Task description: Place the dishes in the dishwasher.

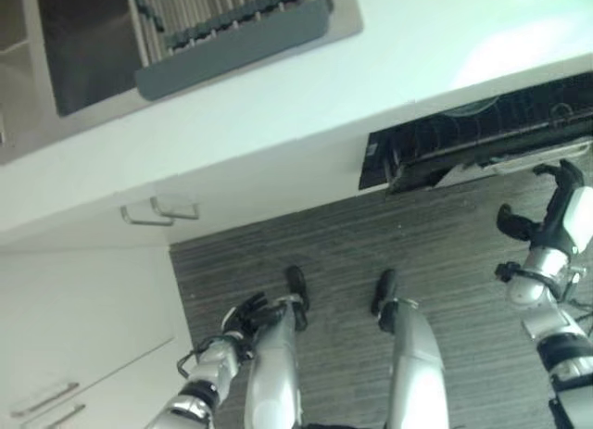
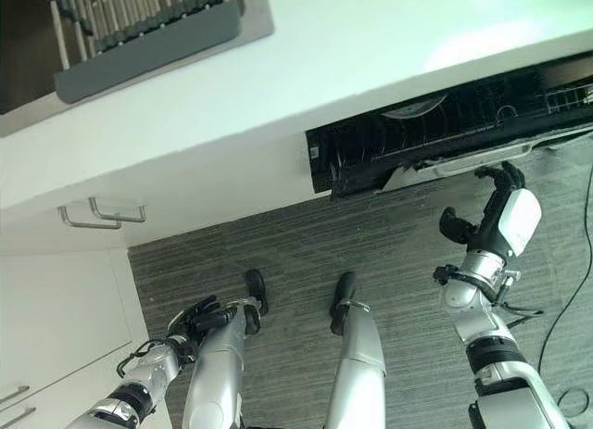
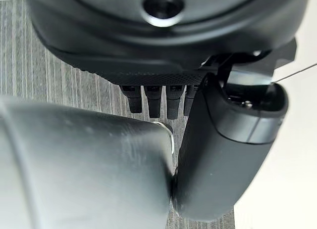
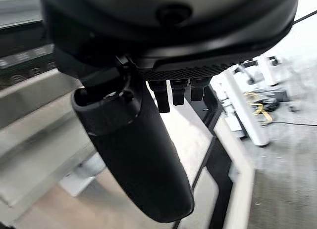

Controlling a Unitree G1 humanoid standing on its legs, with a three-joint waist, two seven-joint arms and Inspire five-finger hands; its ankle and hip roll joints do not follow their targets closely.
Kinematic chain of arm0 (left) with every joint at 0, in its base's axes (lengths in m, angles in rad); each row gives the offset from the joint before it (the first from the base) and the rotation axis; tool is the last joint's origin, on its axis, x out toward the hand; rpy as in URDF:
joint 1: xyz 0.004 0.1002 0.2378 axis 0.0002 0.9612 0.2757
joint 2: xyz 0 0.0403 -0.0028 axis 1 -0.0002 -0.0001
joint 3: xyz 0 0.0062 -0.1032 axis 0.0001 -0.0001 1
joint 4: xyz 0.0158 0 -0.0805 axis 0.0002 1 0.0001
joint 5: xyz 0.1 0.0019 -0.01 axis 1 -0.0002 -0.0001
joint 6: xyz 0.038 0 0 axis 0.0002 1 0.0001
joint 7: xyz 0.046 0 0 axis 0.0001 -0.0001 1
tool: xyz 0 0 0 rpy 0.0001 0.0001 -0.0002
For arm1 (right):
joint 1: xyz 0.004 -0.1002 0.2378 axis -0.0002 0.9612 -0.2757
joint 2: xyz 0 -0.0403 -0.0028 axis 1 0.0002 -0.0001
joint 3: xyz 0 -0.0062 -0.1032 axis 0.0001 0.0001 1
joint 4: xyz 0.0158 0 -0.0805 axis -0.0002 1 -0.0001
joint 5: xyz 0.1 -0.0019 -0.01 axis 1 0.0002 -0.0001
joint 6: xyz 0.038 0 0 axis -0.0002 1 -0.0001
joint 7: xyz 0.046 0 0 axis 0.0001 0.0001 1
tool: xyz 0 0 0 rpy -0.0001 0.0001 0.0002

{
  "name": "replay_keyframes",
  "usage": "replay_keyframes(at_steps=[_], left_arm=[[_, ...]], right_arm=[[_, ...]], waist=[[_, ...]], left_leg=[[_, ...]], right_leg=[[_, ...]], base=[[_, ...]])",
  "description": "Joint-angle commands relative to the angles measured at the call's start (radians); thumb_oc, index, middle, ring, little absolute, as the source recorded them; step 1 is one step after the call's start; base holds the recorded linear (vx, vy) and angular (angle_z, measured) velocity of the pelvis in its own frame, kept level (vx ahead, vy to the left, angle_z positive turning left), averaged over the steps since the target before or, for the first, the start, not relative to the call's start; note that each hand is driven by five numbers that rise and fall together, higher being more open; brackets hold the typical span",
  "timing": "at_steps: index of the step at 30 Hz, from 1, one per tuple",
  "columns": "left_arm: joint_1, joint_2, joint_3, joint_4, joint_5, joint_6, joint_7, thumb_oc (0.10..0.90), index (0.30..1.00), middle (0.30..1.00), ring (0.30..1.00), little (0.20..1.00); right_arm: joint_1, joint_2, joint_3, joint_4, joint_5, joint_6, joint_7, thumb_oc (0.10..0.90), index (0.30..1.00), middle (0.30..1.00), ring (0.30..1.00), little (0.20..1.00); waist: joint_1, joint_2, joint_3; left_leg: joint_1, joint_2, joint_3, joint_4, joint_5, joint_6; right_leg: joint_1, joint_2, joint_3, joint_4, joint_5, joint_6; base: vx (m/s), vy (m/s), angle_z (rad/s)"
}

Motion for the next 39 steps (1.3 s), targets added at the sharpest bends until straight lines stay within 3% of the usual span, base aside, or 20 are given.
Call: replay_keyframes(at_steps=[1,10,15,19,25,30,35,36,38,39], left_arm=[[0.192,0.037,-0.087,0.062,0.097,0.07,0.014,0.8,0.9,0.9,0.9,0.9],[0.21,0.047,-0.086,0.055,0.122,0.065,-0.013,0.8,0.9,0.9,0.9,0.9],[0.222,0.048,-0.081,0.054,0.123,0.056,-0.025,0.8,0.9,0.9,0.9,0.9],[0.226,0.04,-0.07,0.056,0.115,0.052,-0.019,0.8,0.9,0.9,0.9,0.9],[0.229,0.014,-0.026,0.101,0.116,0.033,0.011,0.8,0.9,0.9,0.9,0.9],[0.225,-0.016,0.045,0.12,0.043,0.064,0.028,0.8,0.9,0.9,0.9,0.9],[0.244,-0.033,0.084,0.119,-0.027,0.101,0.018,0.8,0.9,0.9,0.9,0.9],[0.245,-0.038,0.097,0.117,-0.054,0.084,0.006,0.8,0.9,0.9,0.9,0.9],[0.256,-0.045,0.115,0.091,-0.082,-0.025,0.058,0.8,0.9,0.9,0.9,0.9],[0.26,-0.042,0.119,0.079,-0.1,-0.04,0.074,0.8,0.9,0.9,0.9,0.9]], right_arm=[[-0.211,-0.123,0.015,-0.173,-0.06,-0.173,-0.047,0.8,0.9,0.9,0.9,0.9],[-0.48,-0.148,0.1,-0.157,-0.01,-0.089,0.013,0.8,0.9,0.9,0.9,0.9],[-0.518,-0.131,0.113,-0.135,0.0,-0.065,0.036,0.8,0.9,0.9,0.9,0.9],[-0.457,-0.093,0.094,-0.133,0.022,-0.049,0.069,0.8,0.9,0.9,0.9,0.9],[-0.186,0.038,0.075,-0.142,-0.012,-0.066,0.193,0.8,0.9,0.9,0.9,0.9],[0.16,0.2,0.066,-0.099,0.017,-0.102,0.246,0.8,0.9,0.9,0.9,0.9],[0.35,0.271,0.041,-0.019,0.055,-0.116,0.258,0.8,0.9,0.9,0.9,0.9],[0.374,0.281,0.036,-0.009,0.057,-0.119,0.249,0.8,0.9,0.9,0.9,0.9],[0.413,0.297,0.026,0.004,0.08,-0.115,0.232,0.8,0.9,0.9,0.9,0.9],[0.424,0.308,0.026,0.013,0.086,-0.114,0.226,0.8,0.9,0.9,0.9,0.9]], waist=[[0.05,0.006,-0.017],[0.128,0.024,-0.017],[0.15,0.027,-0.017],[0.148,0.02,-0.017],[0.099,-0.004,-0.017],[0.026,-0.048,-0.019],[-0.028,-0.057,-0.1],[-0.038,-0.046,-0.114],[-0.055,-0.044,-0.134],[-0.06,-0.043,-0.142]], left_leg=[[0.097,-0.098,0.033,-0.168,0.002,0.068],[0.09,-0.127,-0.004,-0.177,0.02,0.07],[0.085,-0.134,-0.015,-0.178,0.024,0.072],[0.098,-0.13,-0.014,-0.191,0.027,0.073],[0.189,-0.105,0.001,-0.193,0.0,0.069],[0.358,-0.095,0.007,-0.193,-0.048,0.055],[0.428,-0.081,0.016,-0.193,-0.075,0.033],[0.428,-0.066,0.023,-0.193,-0.062,0.036],[0.454,-0.059,0.029,-0.193,-0.074,0.03],[0.459,-0.058,0.032,-0.193,-0.075,0.027]], right_leg=[[0.01,0.039,-0.041,0.242,-0.222,0.009],[0.044,0.031,-0.083,0.251,-0.252,-0.012],[0.059,0.028,-0.098,0.248,-0.257,-0.015],[0.078,0.032,-0.101,0.236,-0.253,-0.01],[0.176,0.049,-0.083,0.167,-0.239,0.014],[0.386,0.053,-0.071,0.011,-0.187,0.051],[0.514,0.079,-0.067,-0.135,-0.16,0.057],[0.527,0.096,-0.081,-0.171,-0.131,0.047],[0.567,0.107,-0.079,-0.215,-0.124,0.051],[0.577,0.11,-0.077,-0.229,-0.12,0.054]], base=[[0.03,0.03,0.12],[0.03,0.03,0.13],[0.0,0.011,0.1],[-0.02,0.004,0.05],[-0.05,0.021,0.06],[0.02,0.006,0.01],[0.05,0.002,0.0],[-0.06,0.032,-0.11],[-0.02,0.043,-0.12],[0.0,0.049,-0.14]])
